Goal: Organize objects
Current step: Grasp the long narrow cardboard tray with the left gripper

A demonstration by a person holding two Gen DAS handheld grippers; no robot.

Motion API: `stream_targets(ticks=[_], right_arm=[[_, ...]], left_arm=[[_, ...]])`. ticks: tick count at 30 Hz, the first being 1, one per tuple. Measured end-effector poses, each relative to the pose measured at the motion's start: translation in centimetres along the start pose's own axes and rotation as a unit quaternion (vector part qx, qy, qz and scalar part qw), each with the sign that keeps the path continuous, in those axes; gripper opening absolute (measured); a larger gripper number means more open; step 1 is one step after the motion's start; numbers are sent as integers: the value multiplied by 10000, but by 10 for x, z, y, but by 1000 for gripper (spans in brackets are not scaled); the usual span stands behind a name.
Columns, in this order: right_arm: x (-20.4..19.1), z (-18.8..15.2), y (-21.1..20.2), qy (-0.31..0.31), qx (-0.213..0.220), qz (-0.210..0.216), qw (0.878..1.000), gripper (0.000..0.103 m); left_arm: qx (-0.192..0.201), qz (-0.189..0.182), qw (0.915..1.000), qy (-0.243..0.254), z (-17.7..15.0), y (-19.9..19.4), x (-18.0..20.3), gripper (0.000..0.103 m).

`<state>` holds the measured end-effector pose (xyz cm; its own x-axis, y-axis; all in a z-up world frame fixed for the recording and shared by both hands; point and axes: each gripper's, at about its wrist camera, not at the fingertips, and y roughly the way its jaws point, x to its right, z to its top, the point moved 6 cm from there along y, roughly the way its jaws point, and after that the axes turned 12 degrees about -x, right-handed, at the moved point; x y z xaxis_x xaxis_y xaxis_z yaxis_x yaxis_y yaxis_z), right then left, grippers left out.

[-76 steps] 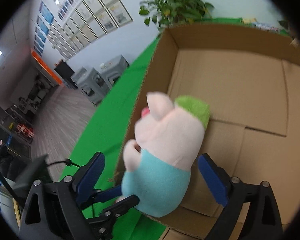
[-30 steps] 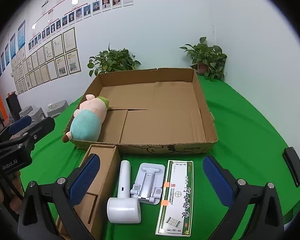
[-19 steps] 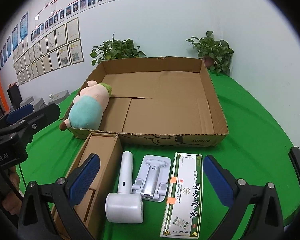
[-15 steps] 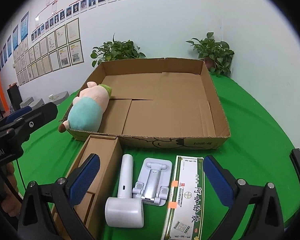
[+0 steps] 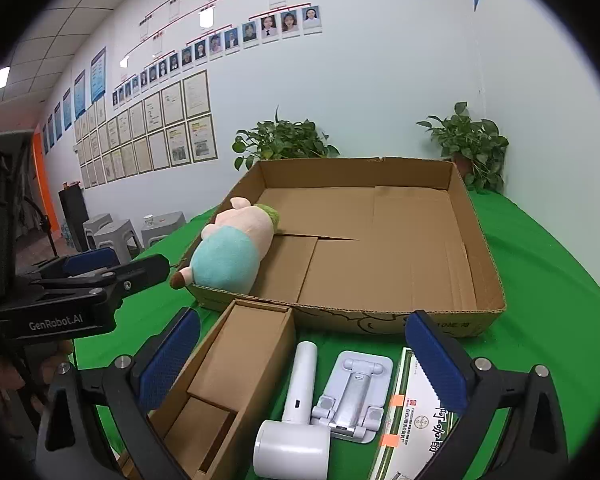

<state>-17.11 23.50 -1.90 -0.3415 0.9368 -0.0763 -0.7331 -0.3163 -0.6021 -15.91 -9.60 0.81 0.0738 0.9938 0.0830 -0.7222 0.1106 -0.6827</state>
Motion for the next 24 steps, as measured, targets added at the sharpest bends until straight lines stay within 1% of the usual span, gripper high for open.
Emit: stream_targets(ticks=[2, 4, 7, 9, 10, 11, 12, 13, 15, 16, 18, 20, 21, 23, 24], right_arm=[[-1, 0, 2, -12, -11, 17, 10000, 102], [0, -2, 2, 54, -35, 127, 9999, 102], [-2, -7, -1, 8, -21, 302, 9995, 102], [-7, -14, -6, -177, -42, 443, 9989, 102], [-11, -20, -9, -279, -83, 543, 9981, 102], [-14, -25, -11, -344, -142, 687, 9969, 102], [-19, -31, -15, -392, -250, 937, 9945, 102], [-25, -37, -21, -411, -378, 1238, 9907, 102], [-33, -47, -32, -444, -576, 1684, 9830, 102], [-37, -53, -39, -451, -667, 1890, 9787, 102], [-41, -60, -47, -398, -825, 2163, 9720, 102], [-44, -67, -40, -263, -1030, 2010, 9738, 102], [-45, -71, -27, -202, -1237, 1763, 9763, 102], [-49, -78, -3, -152, -1622, 1310, 9779, 101], [-49, -81, 6, -106, -1781, 1181, 9769, 98]], left_arm=[[-67, -20, 10000, -12, -3, 4, -2, 100], [-167, -106, 9998, -8, -6, 8, -4, 99], [-286, -223, 9993, 21, -11, 11, -6, 93], [-404, -330, 9986, 46, -16, 14, -7, 87], [-522, -445, 9976, 60, -21, 16, -7, 84], [-623, -546, 9965, 68, -25, 18, -8, 78], [-750, -665, 9949, 69, -30, 21, -9, 73], [-958, -846, 9918, 49, -38, 24, -11, 71], [-1218, -1031, 9872, 51, -52, 27, -12, 64], [-1358, -1114, 9844, 41, -61, 28, -14, 63], [-1563, -1235, 9800, -5, -76, 31, -15, 62], [-1768, -1375, 9745, -131, -90, 39, -15, 61], [-1842, -1428, 9723, -162, -95, 43, -14, 55], [-1977, -1492, 9686, -233, -101, 56, -10, 54], [-2041, -1520, 9667, -253, -103, 61, -7, 54]])
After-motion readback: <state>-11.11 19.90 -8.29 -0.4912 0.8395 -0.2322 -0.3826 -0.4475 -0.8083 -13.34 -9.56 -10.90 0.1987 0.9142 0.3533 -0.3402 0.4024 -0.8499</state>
